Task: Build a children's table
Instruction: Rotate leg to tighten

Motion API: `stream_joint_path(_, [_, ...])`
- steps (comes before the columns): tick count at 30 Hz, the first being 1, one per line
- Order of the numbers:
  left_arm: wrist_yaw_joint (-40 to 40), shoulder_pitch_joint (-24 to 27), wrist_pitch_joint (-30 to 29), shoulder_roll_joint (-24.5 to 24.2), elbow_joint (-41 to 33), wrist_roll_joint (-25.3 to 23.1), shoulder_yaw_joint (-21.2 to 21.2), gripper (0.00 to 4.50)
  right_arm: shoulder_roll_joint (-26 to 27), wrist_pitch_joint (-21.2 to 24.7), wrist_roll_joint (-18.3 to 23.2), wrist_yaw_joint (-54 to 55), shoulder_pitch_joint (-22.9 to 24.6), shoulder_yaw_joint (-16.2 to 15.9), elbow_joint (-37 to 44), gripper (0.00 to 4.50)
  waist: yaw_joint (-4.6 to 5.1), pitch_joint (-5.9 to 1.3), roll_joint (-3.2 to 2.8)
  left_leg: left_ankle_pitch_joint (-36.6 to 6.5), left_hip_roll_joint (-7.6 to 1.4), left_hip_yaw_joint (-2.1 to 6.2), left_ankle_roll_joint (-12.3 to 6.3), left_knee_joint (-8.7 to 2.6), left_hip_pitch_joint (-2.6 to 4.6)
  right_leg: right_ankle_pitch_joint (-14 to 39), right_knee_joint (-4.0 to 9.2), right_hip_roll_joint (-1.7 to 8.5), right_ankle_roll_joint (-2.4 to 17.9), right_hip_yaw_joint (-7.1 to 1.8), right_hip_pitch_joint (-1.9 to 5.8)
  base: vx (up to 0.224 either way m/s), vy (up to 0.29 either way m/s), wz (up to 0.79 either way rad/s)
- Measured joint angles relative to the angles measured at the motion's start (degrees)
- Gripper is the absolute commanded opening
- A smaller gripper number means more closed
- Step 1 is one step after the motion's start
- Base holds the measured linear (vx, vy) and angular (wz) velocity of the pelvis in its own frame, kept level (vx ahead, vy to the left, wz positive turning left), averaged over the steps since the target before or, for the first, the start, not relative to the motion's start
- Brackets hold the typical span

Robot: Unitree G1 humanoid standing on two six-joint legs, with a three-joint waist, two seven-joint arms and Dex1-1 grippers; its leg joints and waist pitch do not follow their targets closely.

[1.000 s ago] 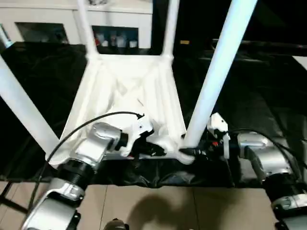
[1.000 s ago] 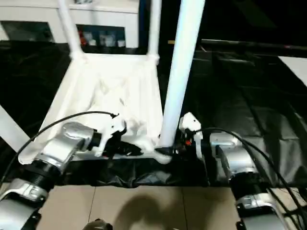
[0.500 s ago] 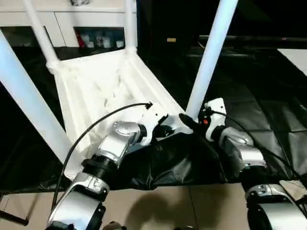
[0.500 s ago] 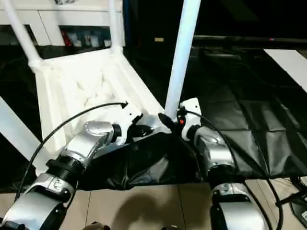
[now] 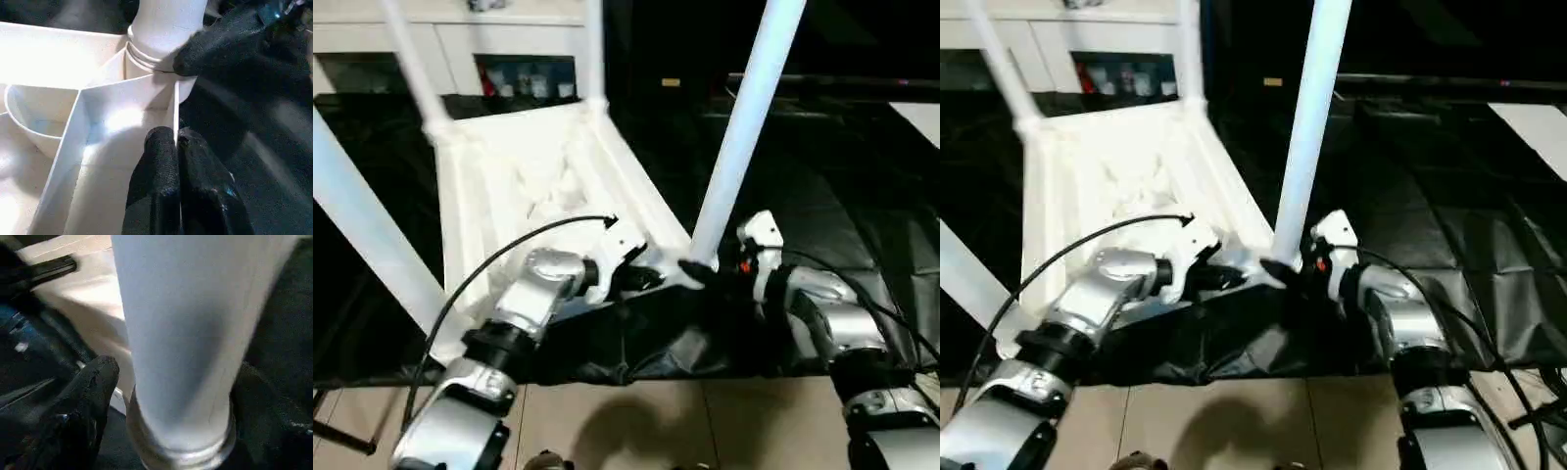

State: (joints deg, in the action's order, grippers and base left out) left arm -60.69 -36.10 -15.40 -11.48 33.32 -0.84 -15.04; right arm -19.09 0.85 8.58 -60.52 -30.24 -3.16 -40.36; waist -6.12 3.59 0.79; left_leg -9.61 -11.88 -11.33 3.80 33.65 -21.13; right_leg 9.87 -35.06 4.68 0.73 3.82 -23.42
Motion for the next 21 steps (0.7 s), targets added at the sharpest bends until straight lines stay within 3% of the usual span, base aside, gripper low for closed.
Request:
stream_joint_path(9, [-10.5, 1.2, 0.5, -4.0, -2.3, 1.7, -1.6, 0.00, -4.3, 2.1, 0.7, -12.9, 1.4, -4.8, 5.1, 3.69, -2.05, 0.01, 0.01, 0.0, 0.01, -0.03, -0.06, 0.08, -0.18, 0.0, 0.06, 0.08, 0.0, 0.01, 0.00, 0.000, 0.000, 0.00])
stream_joint_path(21, [-13.9, 1.4, 0.4, -4.9, -2.4, 2.2, -1.9, 0.00, -5.3, 3.2, 0.4, -15.6, 1.5, -6.2, 6.4, 2.76, -2.18, 0.01, 0.01, 0.0, 0.02, -0.03, -0.05, 0.12, -0.17, 0.0, 0.03, 0.11, 0.0, 0.02, 0.02, 0.000, 0.000, 0.00])
